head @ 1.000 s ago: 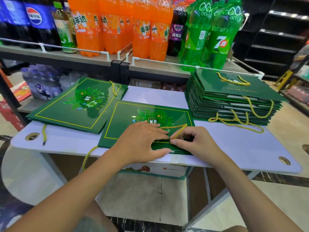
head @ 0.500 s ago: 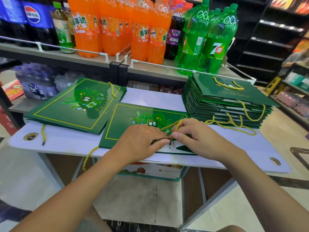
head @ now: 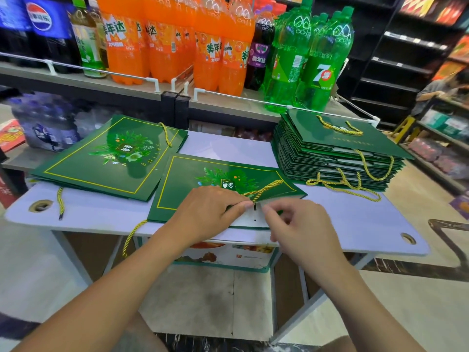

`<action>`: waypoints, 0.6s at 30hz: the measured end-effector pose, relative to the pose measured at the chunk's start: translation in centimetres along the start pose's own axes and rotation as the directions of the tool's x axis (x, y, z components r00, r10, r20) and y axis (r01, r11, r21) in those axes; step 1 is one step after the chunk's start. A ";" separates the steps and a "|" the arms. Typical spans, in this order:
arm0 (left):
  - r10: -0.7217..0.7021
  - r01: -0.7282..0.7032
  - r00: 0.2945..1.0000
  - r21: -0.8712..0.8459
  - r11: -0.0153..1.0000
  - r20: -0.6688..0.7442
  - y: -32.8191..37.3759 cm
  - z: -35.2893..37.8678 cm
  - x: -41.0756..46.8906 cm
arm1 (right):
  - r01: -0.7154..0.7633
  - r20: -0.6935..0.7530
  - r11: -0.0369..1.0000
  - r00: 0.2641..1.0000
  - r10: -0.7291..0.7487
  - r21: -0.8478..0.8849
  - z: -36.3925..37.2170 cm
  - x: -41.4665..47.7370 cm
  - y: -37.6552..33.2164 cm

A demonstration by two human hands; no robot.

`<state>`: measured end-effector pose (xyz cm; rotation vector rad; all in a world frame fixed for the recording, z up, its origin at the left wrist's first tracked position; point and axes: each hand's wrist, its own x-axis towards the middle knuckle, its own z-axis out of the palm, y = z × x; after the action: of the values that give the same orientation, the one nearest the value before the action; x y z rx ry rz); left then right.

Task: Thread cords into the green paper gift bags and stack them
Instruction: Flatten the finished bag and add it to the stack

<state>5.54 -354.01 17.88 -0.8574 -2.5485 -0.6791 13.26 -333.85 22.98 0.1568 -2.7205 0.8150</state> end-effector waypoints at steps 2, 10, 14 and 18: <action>0.019 -0.019 1.000 -0.004 1.000 -0.008 0.0 0.0 0.0 | -0.062 0.091 0.998 0.994 0.062 0.003 0.9 -0.2 -0.2; 0.040 -0.040 0.999 0.021 0.999 -0.020 0.0 0.2 0.0 | -0.236 0.157 0.944 0.966 0.203 0.230 2.5 0.6 -0.9; 0.043 -0.042 0.999 0.032 0.999 -0.021 0.0 0.2 0.0 | -0.302 0.200 0.907 0.947 0.250 0.294 2.4 0.5 -1.0; 0.057 -0.055 0.997 0.038 0.998 -0.049 -0.1 0.4 -0.1 | -0.347 0.234 0.893 0.929 0.286 0.286 2.2 0.6 -1.2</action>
<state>5.46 -353.92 17.47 -0.8851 -2.4753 -0.6274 12.33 -336.06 22.01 -0.1601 -2.8040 1.4083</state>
